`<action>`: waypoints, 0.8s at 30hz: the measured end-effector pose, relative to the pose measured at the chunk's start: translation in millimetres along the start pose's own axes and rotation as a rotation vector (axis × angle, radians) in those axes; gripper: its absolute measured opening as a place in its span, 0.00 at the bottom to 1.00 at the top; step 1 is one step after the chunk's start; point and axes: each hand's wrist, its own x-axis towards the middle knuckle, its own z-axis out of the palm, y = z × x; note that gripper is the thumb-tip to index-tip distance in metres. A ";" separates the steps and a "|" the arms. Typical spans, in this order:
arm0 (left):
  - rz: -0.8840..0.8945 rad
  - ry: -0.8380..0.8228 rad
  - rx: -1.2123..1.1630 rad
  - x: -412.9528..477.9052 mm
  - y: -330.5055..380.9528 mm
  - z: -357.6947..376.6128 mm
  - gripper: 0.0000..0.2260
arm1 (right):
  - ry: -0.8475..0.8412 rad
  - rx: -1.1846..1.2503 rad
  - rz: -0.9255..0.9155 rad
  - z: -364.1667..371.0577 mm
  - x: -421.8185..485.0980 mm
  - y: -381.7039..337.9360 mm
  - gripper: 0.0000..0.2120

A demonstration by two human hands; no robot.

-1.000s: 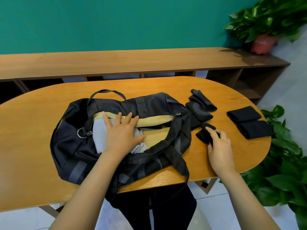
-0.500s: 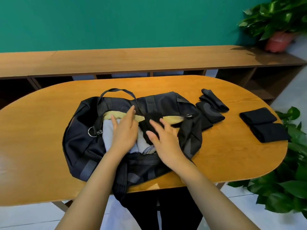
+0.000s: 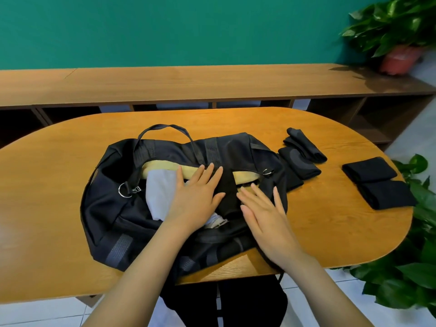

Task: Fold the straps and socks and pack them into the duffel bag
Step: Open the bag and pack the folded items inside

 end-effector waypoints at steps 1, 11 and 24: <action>-0.004 0.024 0.020 1.3 1.7 2.5 0.28 | 0.058 0.045 -0.026 -3.7 4.7 6.3 0.28; -0.112 -0.007 0.053 24.9 -8.8 6.9 0.29 | 0.403 -0.126 0.217 -56.5 99.0 109.9 0.17; -0.115 0.028 -0.001 26.0 -11.3 9.5 0.29 | 0.044 0.015 0.864 -64.9 143.2 184.4 0.29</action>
